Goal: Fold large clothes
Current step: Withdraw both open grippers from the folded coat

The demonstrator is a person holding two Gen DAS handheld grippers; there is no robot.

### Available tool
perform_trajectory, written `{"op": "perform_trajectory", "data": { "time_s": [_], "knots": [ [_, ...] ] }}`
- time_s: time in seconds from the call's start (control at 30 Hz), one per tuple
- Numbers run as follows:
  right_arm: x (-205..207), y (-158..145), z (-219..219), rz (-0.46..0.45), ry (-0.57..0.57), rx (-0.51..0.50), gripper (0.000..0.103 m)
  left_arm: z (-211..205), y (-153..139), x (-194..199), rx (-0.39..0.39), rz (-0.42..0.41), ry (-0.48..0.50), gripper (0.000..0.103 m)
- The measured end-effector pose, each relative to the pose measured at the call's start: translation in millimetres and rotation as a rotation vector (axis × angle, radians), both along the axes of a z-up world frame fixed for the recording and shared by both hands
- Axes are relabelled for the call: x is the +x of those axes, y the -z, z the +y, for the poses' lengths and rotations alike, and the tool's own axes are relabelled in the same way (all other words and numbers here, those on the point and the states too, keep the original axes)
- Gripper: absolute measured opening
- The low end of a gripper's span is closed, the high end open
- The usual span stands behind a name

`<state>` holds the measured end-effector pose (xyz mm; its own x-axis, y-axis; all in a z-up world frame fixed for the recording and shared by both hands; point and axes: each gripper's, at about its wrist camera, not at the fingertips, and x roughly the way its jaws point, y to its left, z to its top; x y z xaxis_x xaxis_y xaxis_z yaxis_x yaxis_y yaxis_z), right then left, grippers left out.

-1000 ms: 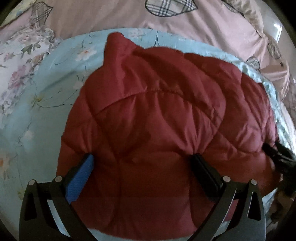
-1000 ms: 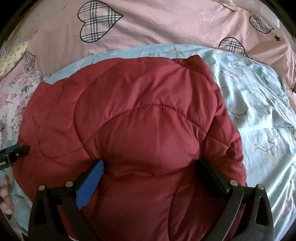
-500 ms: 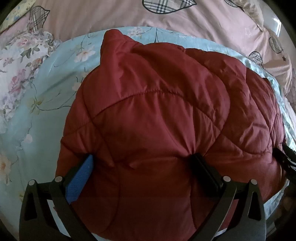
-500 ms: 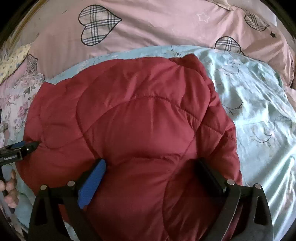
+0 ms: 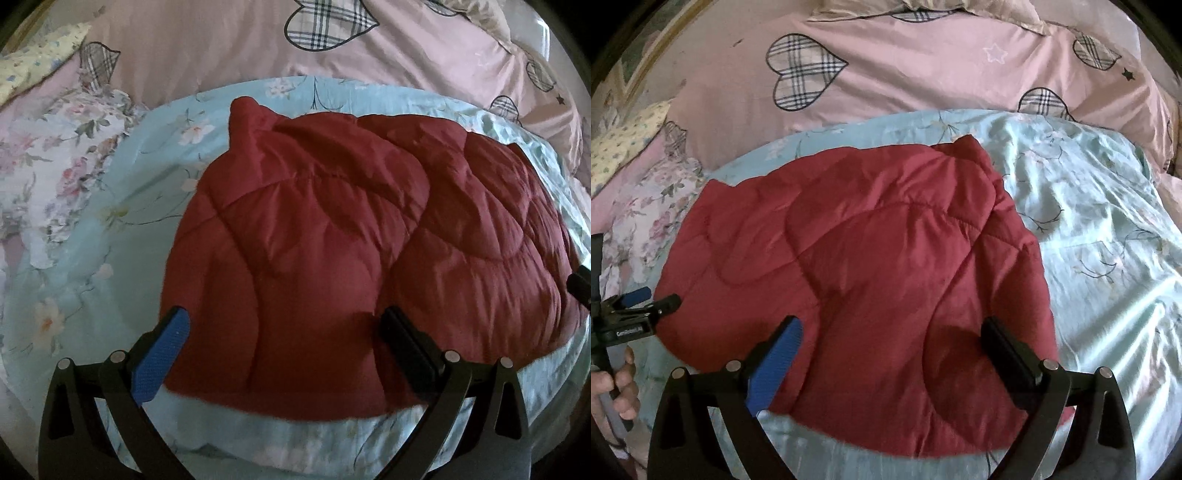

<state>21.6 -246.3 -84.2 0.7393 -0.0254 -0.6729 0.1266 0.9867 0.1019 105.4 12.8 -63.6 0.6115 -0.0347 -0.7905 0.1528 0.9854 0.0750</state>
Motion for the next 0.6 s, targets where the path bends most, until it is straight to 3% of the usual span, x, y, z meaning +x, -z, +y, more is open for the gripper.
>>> {"op": "perform_trajectory", "data": {
  "time_s": [0.33, 0.6],
  "knots": [
    [-33, -2, 21, -0.002, -0.042, -0.002, 0.099, 4, 3, -30, -0.032, 0.022, 0.009, 0.103],
    [-10, 17, 6, 0.037, 0.016, 0.004, 0.098, -8, 8, -21, -0.113, 0.065, 0.045, 0.103]
  ]
}}
